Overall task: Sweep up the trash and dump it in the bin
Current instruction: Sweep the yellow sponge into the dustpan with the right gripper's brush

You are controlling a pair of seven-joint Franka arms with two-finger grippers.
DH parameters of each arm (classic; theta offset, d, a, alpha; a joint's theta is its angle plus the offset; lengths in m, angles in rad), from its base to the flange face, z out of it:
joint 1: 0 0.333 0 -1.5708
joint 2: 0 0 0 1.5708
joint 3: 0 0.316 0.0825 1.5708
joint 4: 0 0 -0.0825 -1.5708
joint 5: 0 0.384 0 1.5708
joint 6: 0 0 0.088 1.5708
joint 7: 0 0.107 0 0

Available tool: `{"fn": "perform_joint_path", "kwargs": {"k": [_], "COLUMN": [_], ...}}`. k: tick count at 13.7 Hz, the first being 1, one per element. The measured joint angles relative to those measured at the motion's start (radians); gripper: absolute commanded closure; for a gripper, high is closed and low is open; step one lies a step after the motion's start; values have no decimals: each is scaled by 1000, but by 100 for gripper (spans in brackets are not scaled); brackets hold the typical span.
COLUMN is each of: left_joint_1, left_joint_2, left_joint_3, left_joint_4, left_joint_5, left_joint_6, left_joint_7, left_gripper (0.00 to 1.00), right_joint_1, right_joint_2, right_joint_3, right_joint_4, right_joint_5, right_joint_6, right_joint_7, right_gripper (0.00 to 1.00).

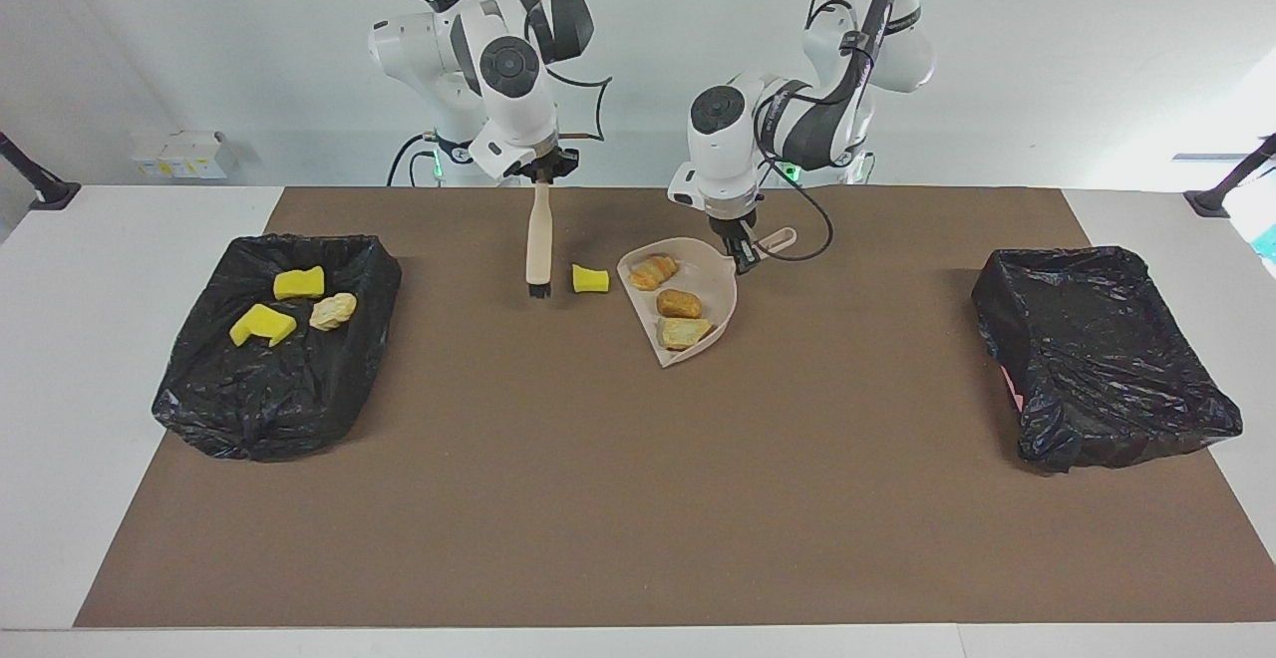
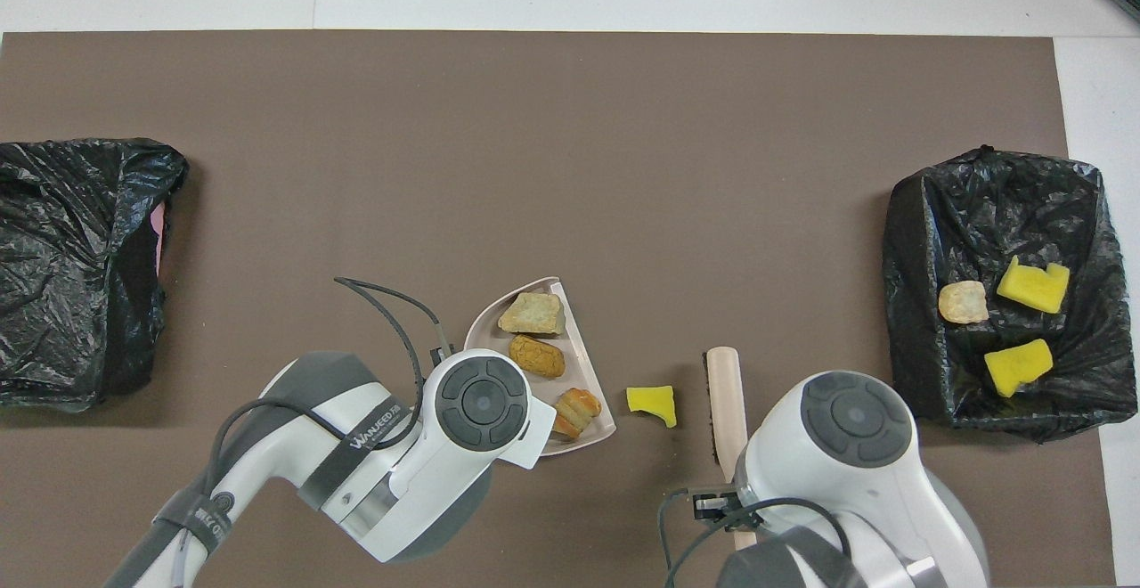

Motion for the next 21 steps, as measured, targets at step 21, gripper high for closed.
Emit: {"fn": "perform_joint_path", "kwargs": {"k": [21], "left_joint_1": [15], "left_joint_2": [-4], "left_joint_3": [11], "left_joint_4": [-15], "left_joint_5": [1], "left_joint_6": [35], "left_joint_7": [64], "left_gripper": [100], "right_joint_1": [175], "right_joint_2": [226], "right_joint_3": [-8], "right_joint_4": [103], "right_joint_5": [324], "right_joint_6": [307], "right_joint_7": [111], "right_gripper": [100]}}
